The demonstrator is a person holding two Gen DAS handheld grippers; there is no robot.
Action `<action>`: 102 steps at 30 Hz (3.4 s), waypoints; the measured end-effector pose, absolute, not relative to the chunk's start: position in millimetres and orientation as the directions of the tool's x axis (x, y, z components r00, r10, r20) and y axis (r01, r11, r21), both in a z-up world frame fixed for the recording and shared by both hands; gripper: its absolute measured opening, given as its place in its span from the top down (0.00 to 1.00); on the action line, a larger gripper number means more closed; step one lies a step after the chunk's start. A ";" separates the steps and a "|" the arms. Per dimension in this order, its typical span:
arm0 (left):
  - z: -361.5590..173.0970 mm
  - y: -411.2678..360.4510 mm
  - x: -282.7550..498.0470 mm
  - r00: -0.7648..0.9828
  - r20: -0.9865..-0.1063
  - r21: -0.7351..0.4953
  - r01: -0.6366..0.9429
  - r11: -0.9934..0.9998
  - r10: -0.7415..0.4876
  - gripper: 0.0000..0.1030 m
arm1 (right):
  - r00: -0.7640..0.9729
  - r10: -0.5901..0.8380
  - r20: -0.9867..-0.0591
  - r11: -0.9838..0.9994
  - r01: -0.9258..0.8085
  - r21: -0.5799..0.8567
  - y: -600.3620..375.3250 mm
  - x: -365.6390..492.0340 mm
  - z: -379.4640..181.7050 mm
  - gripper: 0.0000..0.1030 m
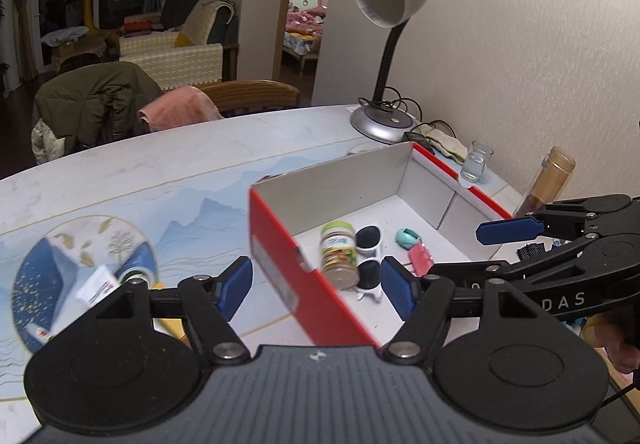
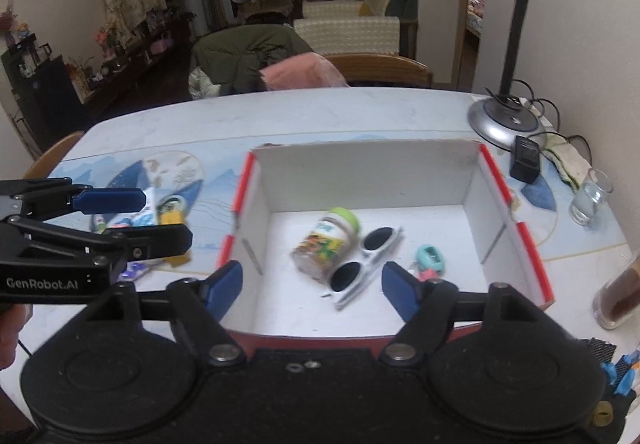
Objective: Organize rigid objects
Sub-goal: 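Withdraw both open tools from the box back toward the item pile, then grasp the green highlighter with the left tool while the right tool grasps the purple-bead jar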
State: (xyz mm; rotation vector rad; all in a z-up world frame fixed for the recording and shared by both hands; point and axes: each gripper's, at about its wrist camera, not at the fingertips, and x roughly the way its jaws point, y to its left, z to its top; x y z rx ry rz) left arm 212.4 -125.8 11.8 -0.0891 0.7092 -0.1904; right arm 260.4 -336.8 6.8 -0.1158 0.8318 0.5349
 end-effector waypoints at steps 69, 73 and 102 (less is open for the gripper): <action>-148.1 79.9 158.3 0.686 -0.716 -0.156 0.030 0.987 -0.134 0.00 | 0.356 0.476 -0.804 0.619 -0.785 0.019 -85.1 227.7 -103.0 0.12; -149.8 76.2 161.5 0.689 -0.715 -0.121 0.045 0.992 -0.119 0.01 | 0.332 0.472 -0.816 0.616 -0.787 0.036 -80.7 231.9 -109.3 0.15; -140.6 45.0 149.3 0.674 -0.735 -0.020 0.083 0.996 -0.071 0.85 | 0.321 0.468 -0.823 0.654 -0.752 0.079 -88.5 222.7 -108.1 0.31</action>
